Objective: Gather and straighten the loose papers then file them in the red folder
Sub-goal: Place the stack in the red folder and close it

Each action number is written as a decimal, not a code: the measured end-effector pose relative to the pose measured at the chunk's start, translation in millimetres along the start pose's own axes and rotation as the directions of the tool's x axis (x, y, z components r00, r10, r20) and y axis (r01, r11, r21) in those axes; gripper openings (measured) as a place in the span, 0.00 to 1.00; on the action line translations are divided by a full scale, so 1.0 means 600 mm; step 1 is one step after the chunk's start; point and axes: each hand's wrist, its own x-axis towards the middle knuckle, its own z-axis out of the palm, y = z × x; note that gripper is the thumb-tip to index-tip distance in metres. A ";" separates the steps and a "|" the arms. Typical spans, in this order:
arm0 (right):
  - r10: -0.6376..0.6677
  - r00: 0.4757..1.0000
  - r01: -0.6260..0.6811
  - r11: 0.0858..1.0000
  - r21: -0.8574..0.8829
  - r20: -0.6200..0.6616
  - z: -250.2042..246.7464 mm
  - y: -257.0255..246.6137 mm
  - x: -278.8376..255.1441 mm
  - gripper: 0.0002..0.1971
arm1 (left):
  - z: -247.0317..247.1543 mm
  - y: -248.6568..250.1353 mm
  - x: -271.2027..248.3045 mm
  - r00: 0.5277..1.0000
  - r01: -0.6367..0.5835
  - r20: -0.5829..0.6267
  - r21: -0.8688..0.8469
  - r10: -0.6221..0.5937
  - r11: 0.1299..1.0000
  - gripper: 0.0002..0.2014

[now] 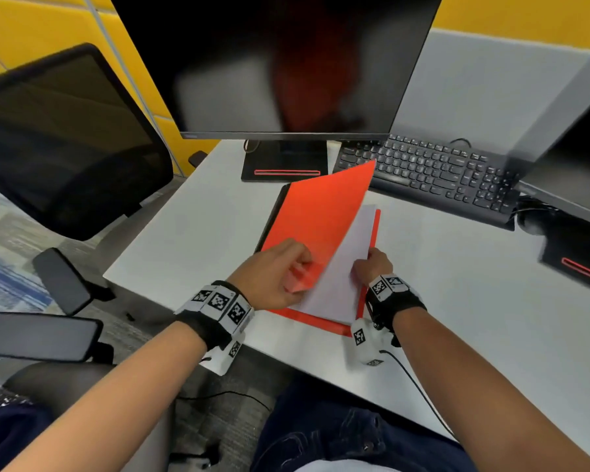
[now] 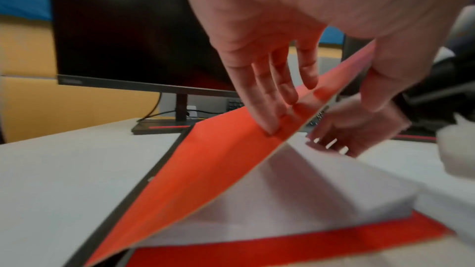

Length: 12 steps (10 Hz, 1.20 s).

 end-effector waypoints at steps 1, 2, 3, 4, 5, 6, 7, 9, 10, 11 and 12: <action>0.013 0.991 -0.033 0.990 0.140 0.136 -0.022 0.012 0.008 0.15 | 0.038 0.009 0.012 0.993 -0.034 0.117 0.128 0.019 0.991 0.30; 0.095 0.971 -0.175 0.907 0.383 0.219 -0.043 0.019 0.004 0.14 | 0.066 0.014 0.025 0.965 -0.059 0.262 0.232 -0.004 0.971 0.35; 0.129 0.949 -0.268 0.809 0.523 0.286 -0.056 0.027 -0.005 0.18 | 0.073 0.005 0.034 0.924 -0.069 0.381 0.260 -0.036 0.963 0.38; 0.107 0.951 -0.247 0.828 0.503 0.291 -0.057 0.034 -0.010 0.15 | 0.054 -0.021 0.056 0.932 0.028 0.350 0.176 -0.089 0.984 0.35; 0.092 0.962 -0.192 0.897 0.397 0.258 -0.051 0.042 -0.010 0.12 | 0.023 -0.066 0.099 0.903 0.399 0.099 0.171 -0.419 0.901 0.36; 0.090 0.969 -0.160 0.937 0.310 0.229 -0.041 0.045 -0.013 0.13 | 0.008 -0.103 0.111 0.618 0.774 0.053 0.134 -0.785 0.618 0.37; 0.082 0.978 -0.131 0.955 0.265 0.190 -0.035 0.047 -0.012 0.13 | 0.027 -0.145 0.131 0.496 0.857 0.199 0.044 -0.845 0.513 0.42; 0.183 0.974 -0.210 0.953 0.221 0.134 -0.048 0.059 0.006 0.08 | 0.044 -0.128 0.163 0.518 0.853 0.267 -0.088 -0.813 0.515 0.38; 0.174 0.982 -0.181 0.975 0.125 0.068 -0.070 0.076 0.020 0.14 | 0.051 -0.087 0.188 0.536 0.844 0.267 -0.154 -0.801 0.514 0.41; 0.186 0.983 -0.186 0.979 0.084 0.010 -0.107 0.099 0.029 0.16 | 0.071 -0.043 0.214 0.543 0.839 0.276 -0.201 -0.793 0.505 0.38; 0.210 0.976 -0.206 0.976 0.077 -0.056 -0.141 0.123 0.043 0.17 | 0.089 0.000 0.246 0.568 0.822 0.263 -0.224 -0.780 0.524 0.37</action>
